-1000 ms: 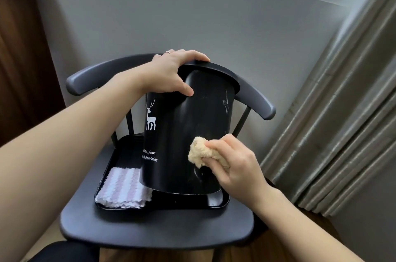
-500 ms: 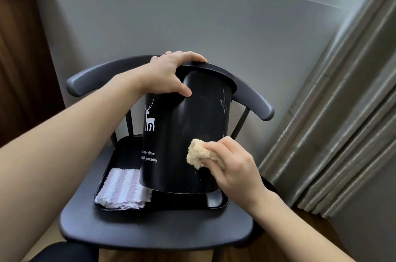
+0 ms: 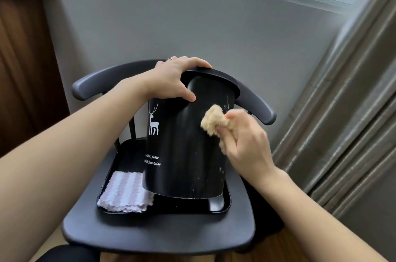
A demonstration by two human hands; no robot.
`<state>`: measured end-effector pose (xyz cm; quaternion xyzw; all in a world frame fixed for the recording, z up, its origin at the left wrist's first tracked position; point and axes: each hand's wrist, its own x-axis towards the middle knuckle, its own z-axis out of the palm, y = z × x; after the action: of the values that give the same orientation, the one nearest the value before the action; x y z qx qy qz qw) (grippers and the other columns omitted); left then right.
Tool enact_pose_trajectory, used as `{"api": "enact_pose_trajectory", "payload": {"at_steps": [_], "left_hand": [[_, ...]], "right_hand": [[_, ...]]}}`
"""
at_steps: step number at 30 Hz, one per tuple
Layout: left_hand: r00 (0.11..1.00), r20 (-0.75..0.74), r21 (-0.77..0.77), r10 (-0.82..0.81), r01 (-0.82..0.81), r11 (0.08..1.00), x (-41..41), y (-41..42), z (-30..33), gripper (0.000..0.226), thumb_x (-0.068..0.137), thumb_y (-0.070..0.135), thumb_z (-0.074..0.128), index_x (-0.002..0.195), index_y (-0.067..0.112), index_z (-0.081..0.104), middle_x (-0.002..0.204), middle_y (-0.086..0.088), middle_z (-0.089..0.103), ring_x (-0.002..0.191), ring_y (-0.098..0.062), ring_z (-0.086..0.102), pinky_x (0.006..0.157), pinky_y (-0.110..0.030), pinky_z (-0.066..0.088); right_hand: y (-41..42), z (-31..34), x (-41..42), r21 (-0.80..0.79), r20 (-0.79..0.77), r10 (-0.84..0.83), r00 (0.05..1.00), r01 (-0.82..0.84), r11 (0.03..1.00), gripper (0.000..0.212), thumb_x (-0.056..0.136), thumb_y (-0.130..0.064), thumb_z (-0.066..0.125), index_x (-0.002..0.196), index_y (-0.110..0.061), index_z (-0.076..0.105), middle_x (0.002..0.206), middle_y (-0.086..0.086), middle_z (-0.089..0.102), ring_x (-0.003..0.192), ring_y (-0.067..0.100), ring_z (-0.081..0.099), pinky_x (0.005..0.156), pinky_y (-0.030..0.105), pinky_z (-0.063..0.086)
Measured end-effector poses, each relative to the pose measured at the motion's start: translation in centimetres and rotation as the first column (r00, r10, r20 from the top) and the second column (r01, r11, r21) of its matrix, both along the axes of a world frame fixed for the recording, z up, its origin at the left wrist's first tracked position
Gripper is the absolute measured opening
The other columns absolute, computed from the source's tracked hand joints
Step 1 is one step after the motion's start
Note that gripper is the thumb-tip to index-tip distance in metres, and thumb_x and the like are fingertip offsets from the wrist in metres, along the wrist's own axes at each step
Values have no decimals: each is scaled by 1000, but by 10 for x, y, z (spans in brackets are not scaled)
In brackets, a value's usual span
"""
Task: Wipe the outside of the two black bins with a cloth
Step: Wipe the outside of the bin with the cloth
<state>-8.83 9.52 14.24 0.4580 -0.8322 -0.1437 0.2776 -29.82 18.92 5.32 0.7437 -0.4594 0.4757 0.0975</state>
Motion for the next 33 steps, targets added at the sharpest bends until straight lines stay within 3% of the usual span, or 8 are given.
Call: {"api": "enact_pose_trajectory", "payload": {"at_steps": [3,7,10,15,21,27,30,33], "left_hand": [[1000,-5,-5,-6,6,1000,-2,0,0,79,79,17,81,141,52,46,137,13,49,136,-10,29,109,-28,20],[1000,7,-14,-11,11,1000,-4,-1,0,79,80,17,81,140,53,46,135,14,49,127,-6,29,105,-26,18],[1000,16,-18,-2,2,1000,-1,-2,0,79,80,17,81,142,51,45,140,12,49,130,-7,29,105,-27,18],[1000,14,-12,-2,2,1000,1,-1,0,79,80,18,80,141,53,45,140,13,48,124,-4,27,103,-26,17],[1000,6,-19,-20,20,1000,-3,-1,0,79,79,17,80,138,55,46,137,14,49,114,0,24,100,-24,16],[999,34,-44,-24,25,999,-5,-3,0,79,78,19,81,139,53,45,134,14,50,115,0,25,102,-25,16],[999,40,-39,-27,28,999,-5,-3,0,79,78,19,81,140,53,45,131,18,48,115,0,25,102,-26,16],[999,35,-38,-22,23,999,-5,-3,0,79,79,19,80,140,53,45,132,18,48,114,1,25,102,-25,16]], "right_hand": [[-18,15,6,119,129,-99,987,84,989,28,95,-24,62,99,-27,34,83,-4,58,76,25,56,65,39,45],[-25,18,17,197,117,-179,977,154,968,20,93,-27,61,87,-24,42,88,-6,51,75,20,51,67,35,40],[-20,21,14,301,213,-88,973,21,953,10,91,-32,55,84,-25,57,84,-10,60,76,9,56,69,30,43],[-15,36,-3,475,279,46,959,-179,862,34,82,-7,48,90,-30,72,55,-26,55,52,0,49,51,8,36],[-18,34,-8,529,211,72,975,-176,830,33,77,-1,60,83,-33,61,58,-13,46,53,8,39,52,21,43],[-22,27,-6,373,614,51,788,-346,861,26,83,-5,73,89,-28,63,83,2,68,74,14,64,70,31,56],[-21,18,-7,373,523,-2,852,-227,900,20,82,-21,77,90,-33,62,75,-11,63,70,9,59,70,31,53],[-19,8,-8,276,162,-194,967,145,950,18,81,-42,73,92,-33,62,91,-14,56,87,10,52,77,33,49]]}}
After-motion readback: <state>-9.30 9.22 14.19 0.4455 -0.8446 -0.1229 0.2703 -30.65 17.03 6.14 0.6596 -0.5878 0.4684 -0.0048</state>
